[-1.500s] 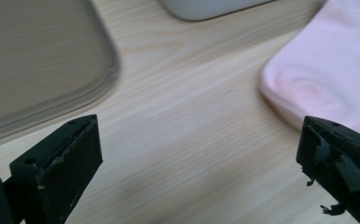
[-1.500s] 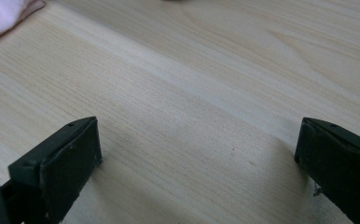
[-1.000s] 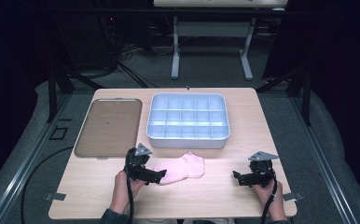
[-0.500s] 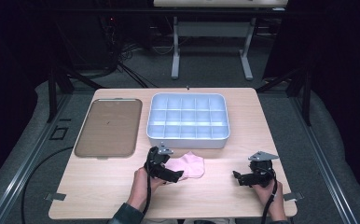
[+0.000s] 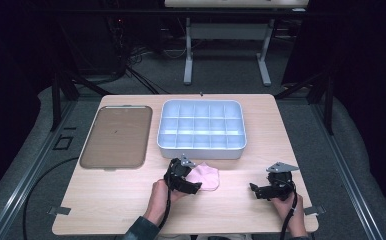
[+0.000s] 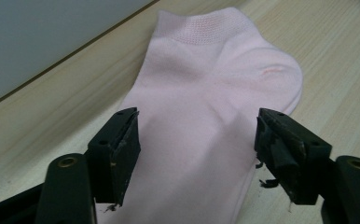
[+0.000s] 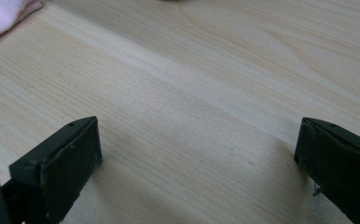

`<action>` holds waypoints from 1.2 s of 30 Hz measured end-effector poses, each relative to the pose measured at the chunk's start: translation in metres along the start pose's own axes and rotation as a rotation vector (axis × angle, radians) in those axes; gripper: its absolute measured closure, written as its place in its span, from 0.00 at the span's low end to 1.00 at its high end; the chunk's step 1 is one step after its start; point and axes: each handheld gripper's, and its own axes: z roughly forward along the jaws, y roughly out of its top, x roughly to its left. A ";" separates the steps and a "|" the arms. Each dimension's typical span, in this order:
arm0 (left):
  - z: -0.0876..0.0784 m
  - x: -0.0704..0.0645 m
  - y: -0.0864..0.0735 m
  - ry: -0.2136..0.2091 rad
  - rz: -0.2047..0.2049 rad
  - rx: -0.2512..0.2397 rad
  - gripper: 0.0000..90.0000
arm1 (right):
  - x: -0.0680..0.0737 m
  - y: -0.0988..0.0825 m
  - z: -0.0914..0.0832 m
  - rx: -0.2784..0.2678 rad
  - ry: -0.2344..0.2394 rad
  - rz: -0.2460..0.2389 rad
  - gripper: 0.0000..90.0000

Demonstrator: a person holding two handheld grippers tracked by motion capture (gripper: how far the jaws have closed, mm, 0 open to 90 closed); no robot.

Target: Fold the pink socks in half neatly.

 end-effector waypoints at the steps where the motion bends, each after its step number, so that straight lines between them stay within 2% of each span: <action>1: 0.001 -0.001 0.000 0.006 0.002 0.000 0.41 | 0.000 0.000 0.000 0.000 0.000 0.000 0.00; 3: 0.004 -0.003 -0.001 0.014 0.011 0.003 0.43 | 0.000 0.000 0.000 -0.001 0.001 0.000 0.00; 6: 0.005 -0.008 -0.002 0.063 0.045 0.004 0.49 | 0.000 0.000 0.000 -0.002 0.004 0.001 0.00; 8: 0.005 -0.010 -0.003 0.076 0.061 -0.001 0.55 | 0.000 0.000 0.000 0.000 0.001 -0.001 0.00; 13: 0.004 -0.011 -0.003 0.067 0.083 -0.001 0.65 | 0.000 0.000 0.000 -0.002 0.004 0.002 0.00; 17: 0.003 -0.009 -0.005 0.064 0.090 -0.013 0.78 | 0.000 0.000 0.000 -0.001 0.002 0.000 0.00; 18: 0.003 -0.009 -0.005 0.065 0.090 -0.014 0.84 | 0.000 0.000 0.000 -0.002 0.002 0.002 0.00; 24: 0.003 -0.007 -0.008 0.058 0.107 -0.038 0.91 | 0.000 0.000 0.000 -0.002 0.003 0.001 0.00; 28: 0.000 -0.003 -0.009 0.036 0.092 -0.054 0.93 | 0.000 0.000 0.000 -0.001 0.000 0.000 0.00; 36: -0.020 -0.001 -0.010 -0.008 0.076 -0.113 0.93 | 0.000 0.000 0.000 -0.002 0.003 0.002 0.00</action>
